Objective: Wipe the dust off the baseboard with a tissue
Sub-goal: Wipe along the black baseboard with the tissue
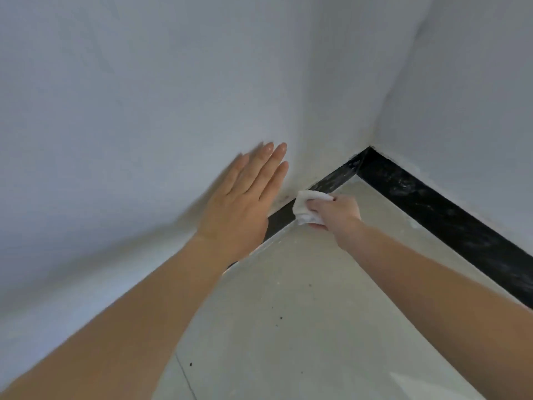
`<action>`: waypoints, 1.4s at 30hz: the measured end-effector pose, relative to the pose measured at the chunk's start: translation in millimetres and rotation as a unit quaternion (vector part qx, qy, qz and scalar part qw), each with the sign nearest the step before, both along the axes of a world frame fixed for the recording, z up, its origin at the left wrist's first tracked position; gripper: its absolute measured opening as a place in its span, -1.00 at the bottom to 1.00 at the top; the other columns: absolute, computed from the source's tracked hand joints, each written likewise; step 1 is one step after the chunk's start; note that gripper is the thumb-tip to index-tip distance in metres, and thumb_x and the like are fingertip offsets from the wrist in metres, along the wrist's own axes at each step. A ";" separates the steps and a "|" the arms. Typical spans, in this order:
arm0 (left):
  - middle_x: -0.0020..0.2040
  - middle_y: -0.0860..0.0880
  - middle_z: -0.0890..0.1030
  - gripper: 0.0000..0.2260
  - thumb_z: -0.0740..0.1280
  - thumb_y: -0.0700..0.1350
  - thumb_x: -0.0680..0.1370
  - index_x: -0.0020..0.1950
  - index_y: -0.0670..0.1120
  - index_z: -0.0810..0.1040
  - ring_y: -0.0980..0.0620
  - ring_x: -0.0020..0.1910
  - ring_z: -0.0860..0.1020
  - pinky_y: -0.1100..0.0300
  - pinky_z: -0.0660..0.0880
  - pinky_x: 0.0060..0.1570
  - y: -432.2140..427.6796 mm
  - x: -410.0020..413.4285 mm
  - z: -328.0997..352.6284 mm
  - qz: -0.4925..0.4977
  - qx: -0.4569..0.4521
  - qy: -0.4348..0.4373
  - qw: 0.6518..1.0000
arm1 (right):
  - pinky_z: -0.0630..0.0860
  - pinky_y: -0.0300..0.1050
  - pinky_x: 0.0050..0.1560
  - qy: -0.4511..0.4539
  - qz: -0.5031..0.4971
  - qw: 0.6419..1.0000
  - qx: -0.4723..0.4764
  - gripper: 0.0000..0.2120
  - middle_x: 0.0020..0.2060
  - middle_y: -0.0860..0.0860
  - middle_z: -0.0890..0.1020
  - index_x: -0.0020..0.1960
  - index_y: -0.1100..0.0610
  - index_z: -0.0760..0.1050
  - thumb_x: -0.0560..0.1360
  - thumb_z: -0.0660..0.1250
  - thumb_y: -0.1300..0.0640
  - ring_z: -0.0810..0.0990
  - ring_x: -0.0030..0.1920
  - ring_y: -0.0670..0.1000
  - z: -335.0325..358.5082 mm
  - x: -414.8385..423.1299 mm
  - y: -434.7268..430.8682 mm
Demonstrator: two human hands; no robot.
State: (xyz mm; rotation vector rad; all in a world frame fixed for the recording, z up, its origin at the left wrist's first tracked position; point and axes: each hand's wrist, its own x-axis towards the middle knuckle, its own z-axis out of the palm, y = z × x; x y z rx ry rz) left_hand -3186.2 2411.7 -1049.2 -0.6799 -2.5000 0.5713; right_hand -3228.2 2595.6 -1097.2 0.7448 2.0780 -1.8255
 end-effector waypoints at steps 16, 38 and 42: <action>0.55 0.03 0.18 -0.53 0.02 -0.19 0.64 0.57 -0.10 0.18 0.06 0.49 0.14 0.01 -0.13 0.43 44.3 -54.1 -47.9 0.053 0.050 0.184 0.980 | 0.24 -0.24 -0.42 -0.018 0.307 0.901 0.306 -0.81 -0.42 -0.03 0.35 -0.37 0.08 0.24 0.39 0.17 0.24 0.31 -0.39 -0.03 -38.0 -24.3 -15.5; 0.58 -0.10 0.06 -0.42 0.04 -0.17 0.53 0.57 -0.18 0.11 -0.10 0.55 0.03 -0.03 -0.13 0.49 70.6 -44.0 -6.3 0.074 0.020 0.064 0.995 | 0.53 -0.10 -0.28 -0.023 0.190 0.978 0.083 -0.85 -0.41 0.03 0.47 -0.32 0.15 0.42 0.41 0.31 0.26 0.47 -0.37 0.03 -46.5 -38.6 14.5; 0.58 -0.09 0.05 -0.39 0.11 -0.16 0.49 0.57 -0.16 0.14 -0.10 0.55 0.03 -0.01 -0.15 0.49 73.6 -50.5 -12.7 0.086 0.021 0.052 0.995 | 0.50 -0.05 0.01 0.026 0.150 0.983 0.101 -0.86 -0.20 0.01 0.54 -0.20 0.03 0.43 0.40 0.34 0.24 0.49 -0.18 0.02 -49.6 -64.0 33.0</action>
